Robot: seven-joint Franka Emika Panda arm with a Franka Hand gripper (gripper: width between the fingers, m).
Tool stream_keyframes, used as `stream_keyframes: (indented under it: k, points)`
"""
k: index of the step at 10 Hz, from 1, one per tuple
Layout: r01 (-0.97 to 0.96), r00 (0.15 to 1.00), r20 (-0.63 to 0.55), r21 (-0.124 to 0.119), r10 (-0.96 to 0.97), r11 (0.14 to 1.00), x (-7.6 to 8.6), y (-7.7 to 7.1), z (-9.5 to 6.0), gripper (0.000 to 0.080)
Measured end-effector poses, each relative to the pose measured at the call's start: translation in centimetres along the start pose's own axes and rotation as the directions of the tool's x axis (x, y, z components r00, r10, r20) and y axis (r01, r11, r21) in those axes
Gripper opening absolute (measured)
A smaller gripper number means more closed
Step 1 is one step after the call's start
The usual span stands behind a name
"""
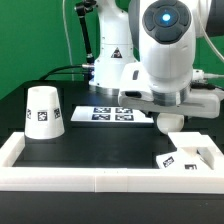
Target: Assemble lamp
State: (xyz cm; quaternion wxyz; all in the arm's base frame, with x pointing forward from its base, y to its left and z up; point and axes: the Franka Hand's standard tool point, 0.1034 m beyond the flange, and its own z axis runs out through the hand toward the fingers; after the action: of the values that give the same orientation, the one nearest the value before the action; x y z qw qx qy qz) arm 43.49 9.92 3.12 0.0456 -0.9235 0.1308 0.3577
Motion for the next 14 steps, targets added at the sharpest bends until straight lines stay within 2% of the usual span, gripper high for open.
stream_keyframes:
  k: [7,10,11,14]
  points:
    - [0.006,1.000,-0.007,-0.021,-0.006,1.000,-0.3,-0.3,2.9,0.0698]
    - [0.006,1.000,-0.009,-0.021,-0.006,1.000,-0.2,-0.4,2.8,0.0698]
    - [0.007,1.000,-0.010,-0.020,-0.007,1.000,-0.2,-0.4,2.7,0.0574]
    - [0.007,1.000,-0.010,-0.020,-0.007,1.000,-0.2,-0.4,2.7,0.0576]
